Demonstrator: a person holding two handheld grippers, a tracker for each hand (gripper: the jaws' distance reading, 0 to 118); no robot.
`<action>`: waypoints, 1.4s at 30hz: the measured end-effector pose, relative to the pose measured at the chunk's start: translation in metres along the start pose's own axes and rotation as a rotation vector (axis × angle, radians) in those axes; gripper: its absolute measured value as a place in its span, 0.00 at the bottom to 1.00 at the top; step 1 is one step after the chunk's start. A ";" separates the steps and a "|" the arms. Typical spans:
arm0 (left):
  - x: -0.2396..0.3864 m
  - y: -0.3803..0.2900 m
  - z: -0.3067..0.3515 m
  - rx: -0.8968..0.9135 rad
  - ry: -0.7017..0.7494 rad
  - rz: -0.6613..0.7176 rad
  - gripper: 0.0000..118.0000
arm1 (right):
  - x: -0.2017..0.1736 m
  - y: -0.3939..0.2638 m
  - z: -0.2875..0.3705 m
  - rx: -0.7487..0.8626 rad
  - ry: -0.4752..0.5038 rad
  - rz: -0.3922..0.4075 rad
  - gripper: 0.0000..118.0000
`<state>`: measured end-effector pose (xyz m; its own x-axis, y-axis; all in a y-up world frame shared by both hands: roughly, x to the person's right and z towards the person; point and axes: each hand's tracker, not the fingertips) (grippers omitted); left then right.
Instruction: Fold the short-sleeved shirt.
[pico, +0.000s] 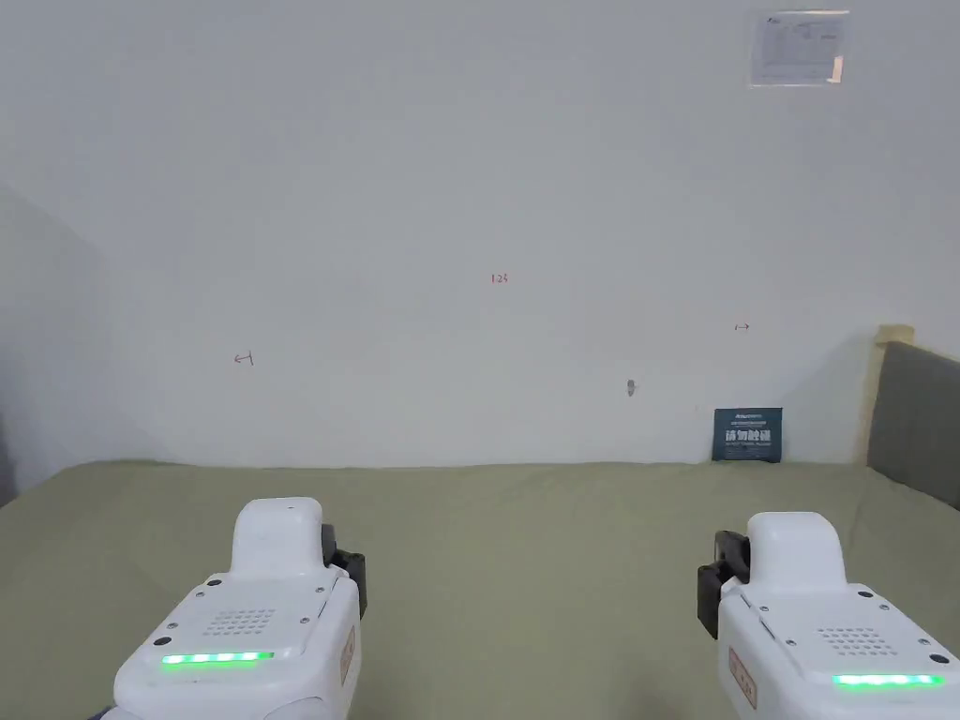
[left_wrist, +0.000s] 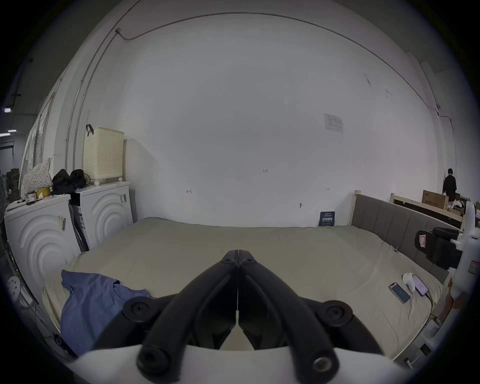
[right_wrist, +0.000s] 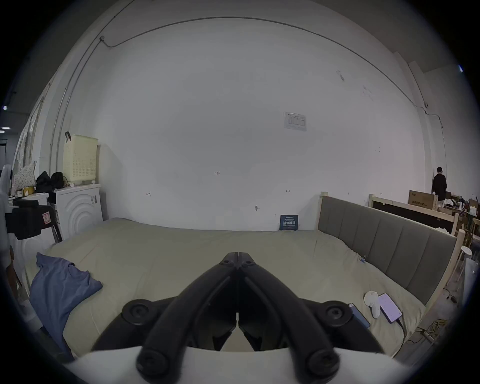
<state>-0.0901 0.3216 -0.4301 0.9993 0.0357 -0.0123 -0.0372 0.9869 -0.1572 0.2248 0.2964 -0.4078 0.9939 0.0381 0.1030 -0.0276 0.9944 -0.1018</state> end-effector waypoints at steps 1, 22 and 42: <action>-0.004 0.000 0.001 -0.004 0.004 0.003 0.00 | -0.001 0.005 -0.004 -0.008 0.000 0.008 0.01; -0.226 -0.021 0.132 -0.063 0.656 -0.014 0.00 | -0.264 -0.007 -0.004 -0.050 0.682 -0.010 0.01; -0.315 -0.105 -0.014 -0.415 0.549 0.171 0.00 | -0.289 -0.059 -0.035 -0.160 0.733 0.057 0.01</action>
<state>-0.4013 0.2046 -0.4231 0.8353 -0.0076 -0.5497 -0.3020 0.8292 -0.4704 -0.0575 0.2230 -0.4659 0.8088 -0.0417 -0.5865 -0.1211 0.9643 -0.2356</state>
